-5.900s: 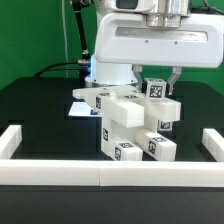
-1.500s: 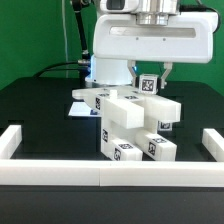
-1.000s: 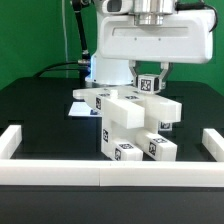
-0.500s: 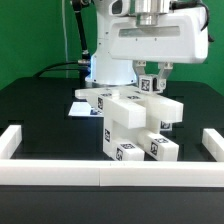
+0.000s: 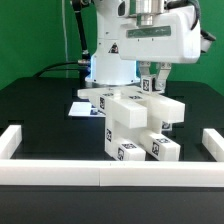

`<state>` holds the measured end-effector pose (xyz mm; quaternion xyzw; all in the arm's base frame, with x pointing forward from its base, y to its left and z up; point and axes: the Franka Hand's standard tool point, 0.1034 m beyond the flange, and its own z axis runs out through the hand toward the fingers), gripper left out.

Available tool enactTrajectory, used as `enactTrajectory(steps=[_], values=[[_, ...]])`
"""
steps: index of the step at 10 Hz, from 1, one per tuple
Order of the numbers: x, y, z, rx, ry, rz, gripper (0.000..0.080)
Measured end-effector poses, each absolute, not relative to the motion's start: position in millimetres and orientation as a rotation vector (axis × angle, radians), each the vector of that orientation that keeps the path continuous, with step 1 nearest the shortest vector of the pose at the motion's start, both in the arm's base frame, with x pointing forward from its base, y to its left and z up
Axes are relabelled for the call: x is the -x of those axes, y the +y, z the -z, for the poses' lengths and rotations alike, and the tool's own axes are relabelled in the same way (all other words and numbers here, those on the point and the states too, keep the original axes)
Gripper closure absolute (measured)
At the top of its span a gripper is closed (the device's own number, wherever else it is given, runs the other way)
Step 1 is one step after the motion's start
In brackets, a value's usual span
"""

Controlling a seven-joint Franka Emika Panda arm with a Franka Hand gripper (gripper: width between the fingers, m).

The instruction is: Assemble chair

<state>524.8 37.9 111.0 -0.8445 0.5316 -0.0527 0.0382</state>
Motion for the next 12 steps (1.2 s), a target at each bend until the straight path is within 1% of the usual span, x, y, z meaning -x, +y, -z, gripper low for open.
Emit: enactTrajectory(steps=[1, 2, 3, 4, 6, 8, 10, 12], values=[[-524.6, 38.0, -110.8, 2.619, 1.589, 0.161, 0.0320], [-524.1, 39.1, -110.9, 2.638, 1.570, 0.138, 0.0320], [-526.4, 40.1, -112.4, 2.692, 1.482, 0.142, 0.0188], [-527.5, 40.4, -113.1, 2.772, 1.337, 0.151, 0.0162], [-528.7, 39.7, -113.8, 2.900, 1.058, 0.163, 0.0152], [-528.7, 41.1, -113.8, 2.966, 0.877, 0.168, 0.0150], [-527.8, 42.3, -113.0, 3.054, 0.568, 0.174, 0.0150], [-527.9, 42.4, -113.2, 3.094, 0.361, 0.178, 0.0150]])
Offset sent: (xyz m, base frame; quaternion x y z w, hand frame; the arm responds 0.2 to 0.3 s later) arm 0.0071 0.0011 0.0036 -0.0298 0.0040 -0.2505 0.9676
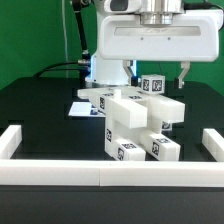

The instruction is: Assemble chair

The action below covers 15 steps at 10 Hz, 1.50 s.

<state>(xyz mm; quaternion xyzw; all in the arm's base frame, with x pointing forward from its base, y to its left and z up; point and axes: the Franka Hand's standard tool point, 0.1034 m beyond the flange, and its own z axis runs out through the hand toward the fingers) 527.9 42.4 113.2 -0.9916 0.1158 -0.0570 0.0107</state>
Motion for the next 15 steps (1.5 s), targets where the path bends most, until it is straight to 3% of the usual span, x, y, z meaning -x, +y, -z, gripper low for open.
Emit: enactTrajectory(steps=[6, 9, 10, 11, 12, 15], values=[[-528.0, 40.7, -113.5, 3.130, -0.206, 0.182, 0.0150], [-528.0, 40.2, -113.5, 3.129, -0.233, 0.182, 0.0150], [-528.0, 40.2, -113.5, 3.129, -0.233, 0.182, 0.0240], [-528.0, 40.2, -113.5, 3.129, -0.232, 0.182, 0.0423], [-527.9, 40.1, -113.3, 3.131, -0.178, 0.182, 0.0519], [-527.8, 40.2, -113.0, 3.127, 0.030, 0.180, 0.0519]])
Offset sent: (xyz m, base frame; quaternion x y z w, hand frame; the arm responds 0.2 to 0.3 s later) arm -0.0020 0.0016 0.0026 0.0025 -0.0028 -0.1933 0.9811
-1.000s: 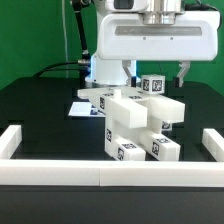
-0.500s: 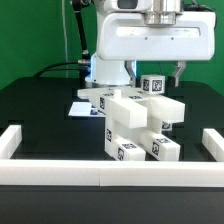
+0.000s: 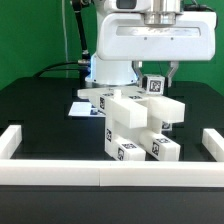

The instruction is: Assemble chair

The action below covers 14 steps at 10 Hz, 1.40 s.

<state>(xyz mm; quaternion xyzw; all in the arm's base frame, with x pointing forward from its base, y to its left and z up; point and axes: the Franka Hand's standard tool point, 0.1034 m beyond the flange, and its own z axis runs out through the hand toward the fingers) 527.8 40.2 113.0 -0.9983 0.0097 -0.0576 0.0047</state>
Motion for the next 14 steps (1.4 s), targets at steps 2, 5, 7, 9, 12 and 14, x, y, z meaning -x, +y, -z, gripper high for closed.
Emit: enactTrajectory(steps=[2, 5, 7, 9, 12, 14], values=[[-527.7, 40.2, -112.9, 3.109, 0.247, 0.178, 0.0519], [-527.7, 40.2, -112.7, 3.062, 0.536, 0.174, 0.0519], [-527.6, 40.3, -112.5, 3.019, 0.714, 0.170, 0.0518], [-527.5, 40.8, -112.4, 2.962, 0.898, 0.166, 0.0518], [-527.3, 41.3, -112.1, 2.869, 1.136, 0.158, 0.0518], [-527.2, 42.0, -111.9, 2.794, 1.288, 0.151, 0.0518]])
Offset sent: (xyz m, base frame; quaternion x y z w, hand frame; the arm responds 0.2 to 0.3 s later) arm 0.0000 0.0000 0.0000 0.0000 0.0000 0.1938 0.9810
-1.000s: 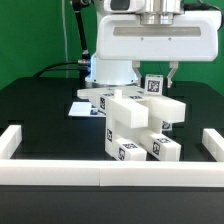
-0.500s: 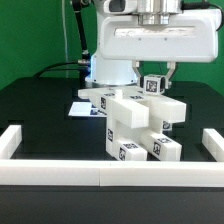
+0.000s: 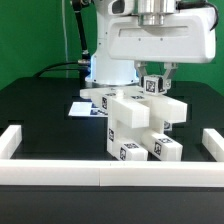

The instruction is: Assemble chair

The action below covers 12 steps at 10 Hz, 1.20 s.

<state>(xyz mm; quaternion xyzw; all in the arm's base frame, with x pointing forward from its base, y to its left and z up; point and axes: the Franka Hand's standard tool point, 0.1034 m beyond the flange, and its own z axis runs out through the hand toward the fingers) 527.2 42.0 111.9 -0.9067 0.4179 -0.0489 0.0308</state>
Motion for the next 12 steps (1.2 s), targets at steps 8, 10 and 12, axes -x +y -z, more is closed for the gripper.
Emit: enactTrajectory(steps=[8, 10, 12], values=[[-526.7, 46.0, -111.5, 2.445, 1.823, 0.118, 0.0518], [-526.6, 46.9, -111.4, 2.387, 1.889, 0.111, 0.0518], [-526.5, 46.9, -111.2, 2.402, 1.871, 0.111, 0.0445]])
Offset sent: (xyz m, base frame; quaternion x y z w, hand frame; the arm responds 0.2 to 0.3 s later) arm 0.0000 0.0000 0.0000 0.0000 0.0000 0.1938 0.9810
